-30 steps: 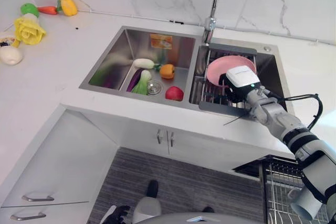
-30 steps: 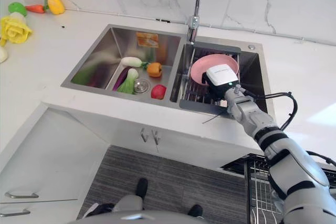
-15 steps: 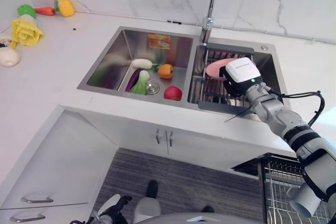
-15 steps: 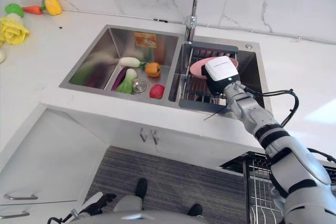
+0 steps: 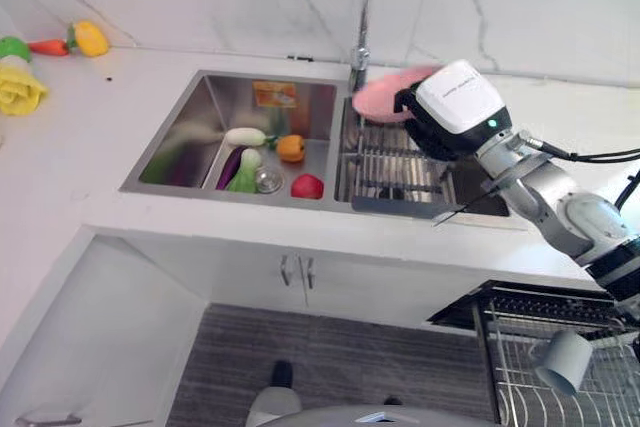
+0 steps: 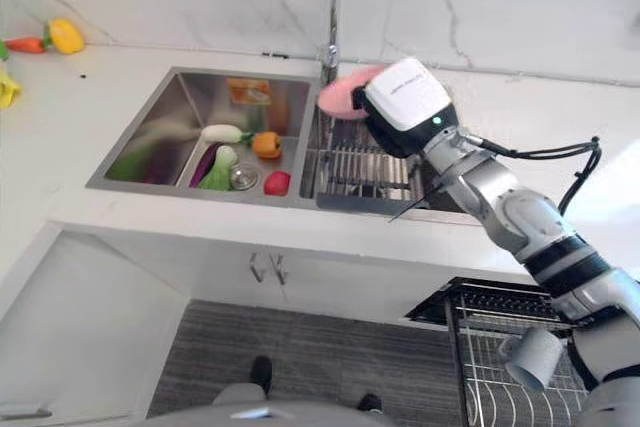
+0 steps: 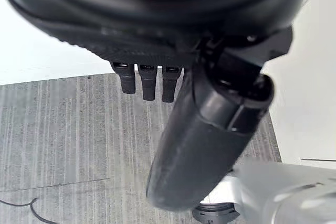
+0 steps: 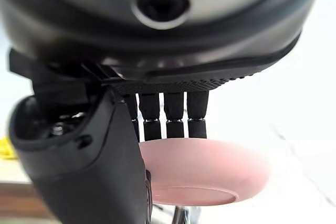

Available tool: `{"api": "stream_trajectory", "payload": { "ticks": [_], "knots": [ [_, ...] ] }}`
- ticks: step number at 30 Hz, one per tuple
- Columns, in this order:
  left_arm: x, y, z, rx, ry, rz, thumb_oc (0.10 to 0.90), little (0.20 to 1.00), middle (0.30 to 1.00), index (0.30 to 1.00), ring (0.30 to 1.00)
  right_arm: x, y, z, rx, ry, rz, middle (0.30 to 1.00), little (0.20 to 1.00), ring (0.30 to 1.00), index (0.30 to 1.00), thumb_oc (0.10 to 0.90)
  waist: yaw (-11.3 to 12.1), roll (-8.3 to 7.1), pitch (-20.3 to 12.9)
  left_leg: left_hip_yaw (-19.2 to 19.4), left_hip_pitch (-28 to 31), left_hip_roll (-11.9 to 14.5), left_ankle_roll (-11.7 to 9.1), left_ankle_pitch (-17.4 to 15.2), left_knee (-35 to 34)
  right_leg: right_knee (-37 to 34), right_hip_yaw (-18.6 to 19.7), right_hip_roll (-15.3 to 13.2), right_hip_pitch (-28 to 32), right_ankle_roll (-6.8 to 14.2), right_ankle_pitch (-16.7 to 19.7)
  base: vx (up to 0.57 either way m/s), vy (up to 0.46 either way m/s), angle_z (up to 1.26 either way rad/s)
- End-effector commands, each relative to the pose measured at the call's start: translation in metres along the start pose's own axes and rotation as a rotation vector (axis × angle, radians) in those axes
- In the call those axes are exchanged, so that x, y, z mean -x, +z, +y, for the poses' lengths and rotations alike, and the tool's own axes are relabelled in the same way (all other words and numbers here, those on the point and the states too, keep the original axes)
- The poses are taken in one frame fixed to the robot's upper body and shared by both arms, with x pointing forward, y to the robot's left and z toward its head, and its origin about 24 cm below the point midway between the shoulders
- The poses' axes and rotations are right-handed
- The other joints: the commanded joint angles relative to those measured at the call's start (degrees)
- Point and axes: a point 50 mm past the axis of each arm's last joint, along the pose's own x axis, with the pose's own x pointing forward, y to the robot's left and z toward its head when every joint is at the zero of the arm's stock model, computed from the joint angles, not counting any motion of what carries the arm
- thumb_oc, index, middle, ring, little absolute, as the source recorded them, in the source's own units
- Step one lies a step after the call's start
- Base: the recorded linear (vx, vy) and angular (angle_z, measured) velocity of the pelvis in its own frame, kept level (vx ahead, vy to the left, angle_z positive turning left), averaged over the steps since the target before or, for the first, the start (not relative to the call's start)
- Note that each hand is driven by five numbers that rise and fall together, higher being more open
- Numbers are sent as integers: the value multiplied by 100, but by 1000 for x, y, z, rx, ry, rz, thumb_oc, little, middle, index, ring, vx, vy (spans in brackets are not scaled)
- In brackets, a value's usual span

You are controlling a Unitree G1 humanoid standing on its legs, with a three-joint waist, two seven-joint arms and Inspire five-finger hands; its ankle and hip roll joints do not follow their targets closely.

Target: Place the dishes in the dishwasher.

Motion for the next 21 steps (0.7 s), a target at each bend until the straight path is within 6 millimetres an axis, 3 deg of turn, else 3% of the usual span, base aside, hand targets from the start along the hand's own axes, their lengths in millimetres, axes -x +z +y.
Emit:
{"api": "stream_trajectory", "payload": {
  "ticks": [1,5,9,10,11,12,13,17,18,19,21],
  "knots": [
    [-3,9,6,-95,-1,-6,800,900,900,900,900,-11,-19,-68,75,-262,18,300,300,300,300,400,152,-7,-439,313,440,167,-21,-811,77,103,96,-589,-203,478,-109,-6,79,-21],
    [-4,16,6,-95,-1,-26,800,900,900,900,900,-1,-17,-78,86,-286,6,300,300,300,300,400,-2,-43,-490,386,495,87,41,-834,77,133,181,-658,-239,499,-41,-14,76,-29],
    [-5,29,3,-101,-17,-52,800,900,900,900,900,30,-17,-81,80,-317,60,300,300,300,300,400,-342,-50,-485,495,599,-32,165,-916,80,356,374,-777,-355,557,4,-27,104,-22],
    [-5,29,4,-107,-15,-53,800,900,900,900,900,32,-17,-82,81,-316,65,300,300,300,300,400,-317,-65,-486,493,600,-36,168,-917,81,370,375,-784,-359,561,-2,-20,158,-10],
    [-5,43,1,-146,-22,-102,800,900,900,900,900,60,-20,-75,89,-306,149,300,300,300,300,400,-569,-67,-443,572,710,-114,243,-1013,78,529,484,-877,-406,622,2,-25,131,-10],
    [-5,43,2,-151,-21,-104,800,900,900,900,900,63,-20,-76,91,-306,155,300,300,300,300,400,-540,-90,-447,569,694,-135,252,-981,69,529,483,-897,-424,620,22,-48,222,-8],
    [-4,53,-4,-159,-39,-145,800,900,900,900,900,79,-24,-70,95,-286,216,300,300,300,300,400,-705,-98,-386,650,767,-217,317,-1055,59,587,587,-978,-506,698,108,-51,100,-16],
    [-4,64,-5,-148,-46,-184,800,900,900,900,900,93,-30,-67,120,-270,275,300,300,300,300,400,-841,-170,-302,797,743,-370,392,-1075,55,571,713,-1148,-722,812,394,-94,113,-35],
    [-4,73,-4,-130,-40,-209,800,900,900,900,900,100,-37,-64,147,-260,330,300,300,300,300,400,-925,-205,-173,967,715,-460,434,-1104,55,565,766,-1276,-952,884,647,-207,83,-40],
    [-4,76,-1,-120,-30,-218,800,900,900,900,900,104,-43,-61,158,-248,363,300,300,300,300,400,-938,-209,-60,1102,693,-460,440,-1089,55,668,621,-1403,-1123,892,890,-283,89,-51],
    [-5,79,5,-106,-14,-216,800,900,900,900,900,105,-50,-55,164,-228,402,300,300,300,300,400,-759,-121,66,1396,687,-324,453,-1205,55,827,1,-1629,-1213,892,801,-182,45,-103]
  ]
}}
